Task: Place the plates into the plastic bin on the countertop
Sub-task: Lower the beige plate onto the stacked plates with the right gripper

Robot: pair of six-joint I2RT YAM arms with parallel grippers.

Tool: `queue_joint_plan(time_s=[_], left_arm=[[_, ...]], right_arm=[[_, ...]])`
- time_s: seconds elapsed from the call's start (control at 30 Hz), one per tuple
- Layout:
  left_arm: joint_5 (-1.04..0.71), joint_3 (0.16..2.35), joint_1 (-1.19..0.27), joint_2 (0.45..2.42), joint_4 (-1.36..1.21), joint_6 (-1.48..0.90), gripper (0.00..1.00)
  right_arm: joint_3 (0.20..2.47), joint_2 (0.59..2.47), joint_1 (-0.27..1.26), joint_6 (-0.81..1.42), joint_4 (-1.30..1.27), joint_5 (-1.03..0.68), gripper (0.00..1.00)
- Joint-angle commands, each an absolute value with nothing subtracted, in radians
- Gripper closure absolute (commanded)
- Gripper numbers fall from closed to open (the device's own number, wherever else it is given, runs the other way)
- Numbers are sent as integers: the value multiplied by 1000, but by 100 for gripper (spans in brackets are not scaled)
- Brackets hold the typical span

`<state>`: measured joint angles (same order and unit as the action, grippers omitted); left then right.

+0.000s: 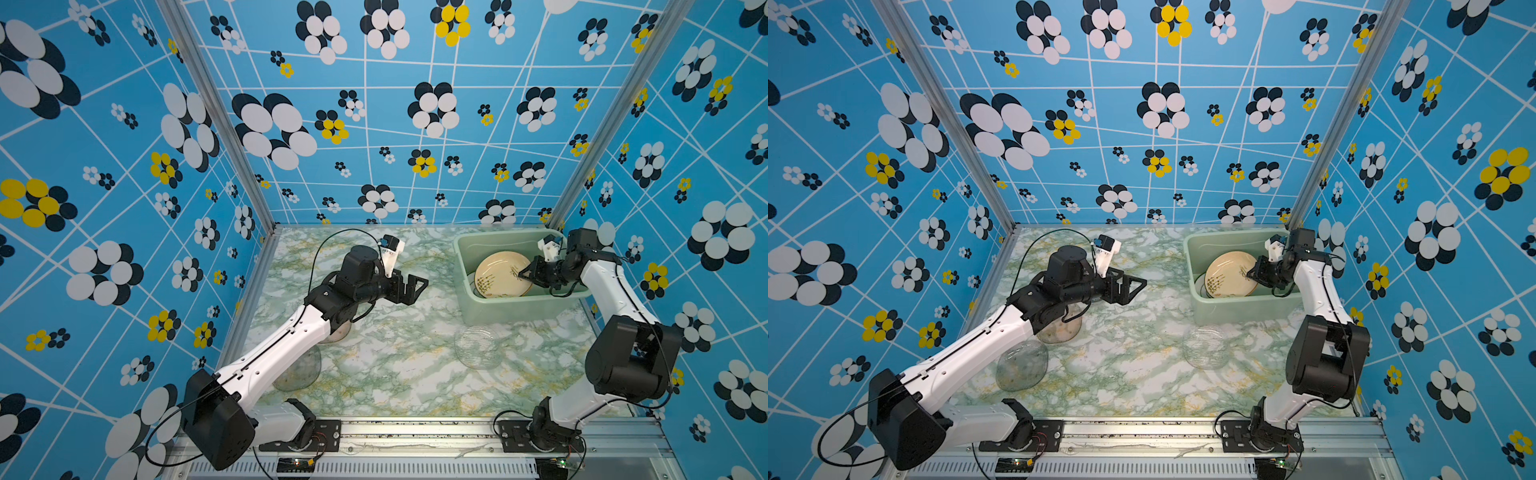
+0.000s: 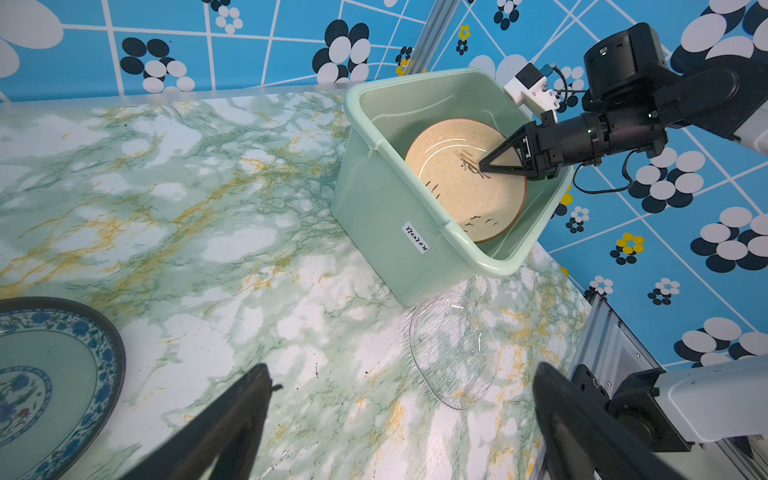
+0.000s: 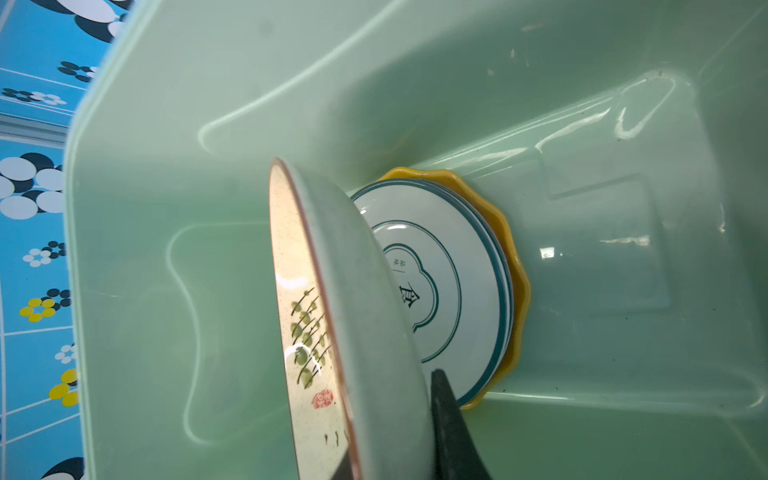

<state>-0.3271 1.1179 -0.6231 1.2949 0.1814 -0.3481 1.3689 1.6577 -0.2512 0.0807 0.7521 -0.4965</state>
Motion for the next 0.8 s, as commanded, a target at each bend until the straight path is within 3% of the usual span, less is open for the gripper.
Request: queue_joint_plan(time_s=[0.0, 0.77], left_arm=[[-319, 1164, -638, 1314, 208, -328, 1], [-310, 1178, -649, 1342, 225, -335, 1]], right_arm=[[1431, 1670, -250, 80, 726, -517, 94], [1434, 1772, -213, 138, 699, -449, 88]])
